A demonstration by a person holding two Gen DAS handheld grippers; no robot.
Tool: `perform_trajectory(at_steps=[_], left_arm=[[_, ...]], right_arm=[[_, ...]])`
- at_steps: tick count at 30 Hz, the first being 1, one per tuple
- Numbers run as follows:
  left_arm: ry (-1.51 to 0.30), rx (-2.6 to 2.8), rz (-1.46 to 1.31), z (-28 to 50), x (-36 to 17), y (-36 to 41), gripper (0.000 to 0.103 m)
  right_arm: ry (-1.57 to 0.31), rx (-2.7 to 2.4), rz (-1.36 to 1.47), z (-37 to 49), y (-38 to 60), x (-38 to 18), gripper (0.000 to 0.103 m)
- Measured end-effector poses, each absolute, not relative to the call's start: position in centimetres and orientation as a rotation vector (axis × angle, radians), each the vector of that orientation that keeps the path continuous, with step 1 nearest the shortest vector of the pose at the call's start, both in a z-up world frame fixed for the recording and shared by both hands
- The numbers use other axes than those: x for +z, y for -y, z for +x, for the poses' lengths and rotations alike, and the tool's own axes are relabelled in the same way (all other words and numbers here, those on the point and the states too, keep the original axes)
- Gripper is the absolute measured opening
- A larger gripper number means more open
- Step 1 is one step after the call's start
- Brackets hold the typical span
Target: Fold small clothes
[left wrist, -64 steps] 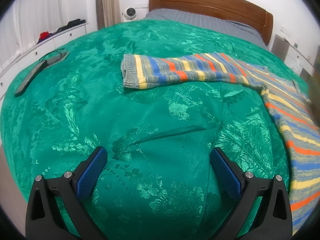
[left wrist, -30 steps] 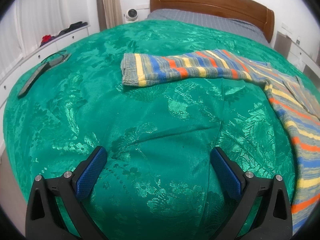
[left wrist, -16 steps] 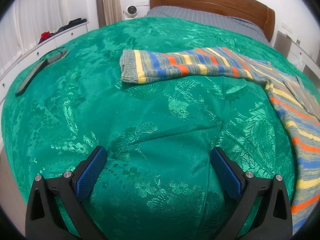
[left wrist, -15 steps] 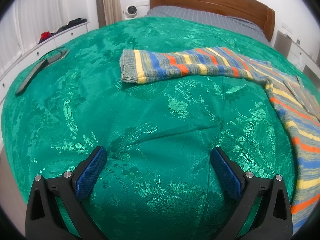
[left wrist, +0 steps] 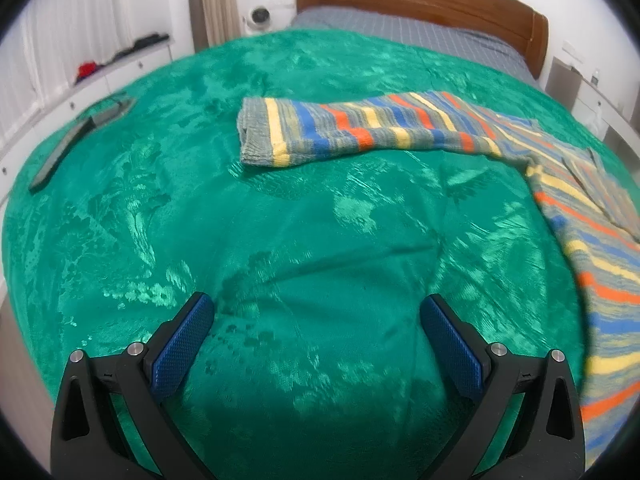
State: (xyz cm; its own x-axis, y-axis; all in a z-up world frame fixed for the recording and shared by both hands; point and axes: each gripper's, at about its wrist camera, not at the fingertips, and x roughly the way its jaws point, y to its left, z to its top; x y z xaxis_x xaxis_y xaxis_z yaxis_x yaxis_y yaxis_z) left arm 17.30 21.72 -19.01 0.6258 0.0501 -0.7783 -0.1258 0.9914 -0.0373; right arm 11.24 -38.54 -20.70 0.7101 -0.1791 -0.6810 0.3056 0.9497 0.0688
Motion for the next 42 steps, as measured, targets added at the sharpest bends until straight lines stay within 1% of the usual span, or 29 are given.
perform_trajectory(at_steps=[2, 5, 8, 10, 11, 13, 15, 16, 17, 18, 19, 20, 24, 28, 30, 33, 34, 36, 37, 38, 39, 40, 41, 42], left_arm=[[-0.916, 0.024, -0.150, 17.0, -17.8, -22.4, 0.103], [-0.887, -0.047, -0.255, 17.9, -15.0, -24.9, 0.102], [-0.862, -0.032, -0.340, 21.6, -12.4, -28.6, 0.102], [-0.904, -0.015, -0.394, 24.9, -12.3, -30.6, 0.102], [-0.935, 0.000, -0.411, 26.5, -12.7, -31.4, 0.101], [-1.007, 0.019, -0.448, 29.4, -14.1, -32.5, 0.091], [-1.098, 0.026, -0.501, 31.3, -15.9, -32.6, 0.072], [-1.133, 0.033, -0.523, 31.9, -16.9, -32.5, 0.066], [-1.136, 0.050, -0.518, 32.1, -17.1, -32.1, 0.046], [-1.130, 0.054, -0.506, 32.0, -17.1, -31.6, 0.002], [-1.128, 0.041, -0.508, 32.1, -16.8, -31.2, 0.005], [-1.111, 0.041, -0.505, 32.2, -16.0, -30.7, 0.000], [-1.002, 0.001, -0.320, 33.2, -9.5, -26.1, 0.000], [-0.887, -0.146, -0.071, 33.7, -2.4, -16.0, 0.000], [-0.836, -0.236, 0.048, 33.2, -0.4, -9.2, 0.000], [-0.807, -0.340, 0.142, 32.4, -0.2, -1.0, 0.000], [-0.804, -0.369, 0.173, 32.1, -1.1, 2.5, 0.000], [-0.819, -0.403, 0.193, 31.8, -2.9, 6.7, 0.001], [-0.843, -0.429, 0.209, 31.4, -4.9, 9.6, 0.002], [-0.869, -0.442, 0.225, 30.6, -6.2, 11.1, 0.007], [-0.911, -0.451, 0.248, 30.1, -7.9, 12.8, 0.024], [-0.951, -0.451, 0.272, 29.2, -9.7, 14.1, 0.036], [-0.961, -0.467, 0.285, 27.8, -11.1, 14.7, 0.050], [-0.957, -0.488, 0.289, 26.8, -11.5, 14.8, 0.052]], right_arm=[[-0.736, -0.271, 0.180, 11.3, 38.5, -20.8, 0.097], [-0.734, -0.271, 0.180, 11.3, 38.5, -20.8, 0.097], [-0.731, -0.270, 0.180, 11.4, 38.5, -20.9, 0.098], [-0.731, -0.270, 0.178, 11.5, 38.5, -21.0, 0.098], [-0.731, -0.271, 0.178, 11.5, 38.5, -21.0, 0.098], [-0.731, -0.272, 0.177, 11.5, 38.5, -21.0, 0.098], [-0.731, -0.274, 0.173, 11.6, 38.5, -21.0, 0.098], [-0.731, -0.275, 0.172, 11.6, 38.5, -21.0, 0.098], [-0.731, -0.276, 0.171, 11.6, 38.5, -21.0, 0.098], [-0.731, -0.276, 0.171, 11.6, 38.5, -20.9, 0.098], [-0.731, -0.276, 0.171, 11.6, 38.5, -20.9, 0.098], [-0.731, -0.276, 0.171, 11.6, 38.5, -20.9, 0.098], [-0.730, -0.274, 0.173, 11.6, 38.5, -21.0, 0.098], [-0.727, -0.273, 0.175, 11.6, 38.5, -21.0, 0.098], [-0.726, -0.272, 0.176, 11.6, 38.6, -21.0, 0.098], [-0.726, -0.273, 0.176, 11.6, 38.5, -21.0, 0.098], [-0.726, -0.273, 0.176, 11.6, 38.5, -21.0, 0.098], [-0.726, -0.273, 0.176, 11.6, 38.5, -21.0, 0.098], [-0.726, -0.273, 0.176, 11.6, 38.5, -21.0, 0.098], [-0.725, -0.273, 0.176, 11.6, 38.5, -21.0, 0.098], [-0.726, -0.273, 0.176, 11.6, 38.5, -21.0, 0.098], [-0.726, -0.274, 0.176, 11.6, 38.5, -21.0, 0.098], [-0.726, -0.274, 0.176, 11.6, 38.5, -21.0, 0.098], [-0.726, -0.274, 0.176, 11.5, 38.5, -21.0, 0.098]])
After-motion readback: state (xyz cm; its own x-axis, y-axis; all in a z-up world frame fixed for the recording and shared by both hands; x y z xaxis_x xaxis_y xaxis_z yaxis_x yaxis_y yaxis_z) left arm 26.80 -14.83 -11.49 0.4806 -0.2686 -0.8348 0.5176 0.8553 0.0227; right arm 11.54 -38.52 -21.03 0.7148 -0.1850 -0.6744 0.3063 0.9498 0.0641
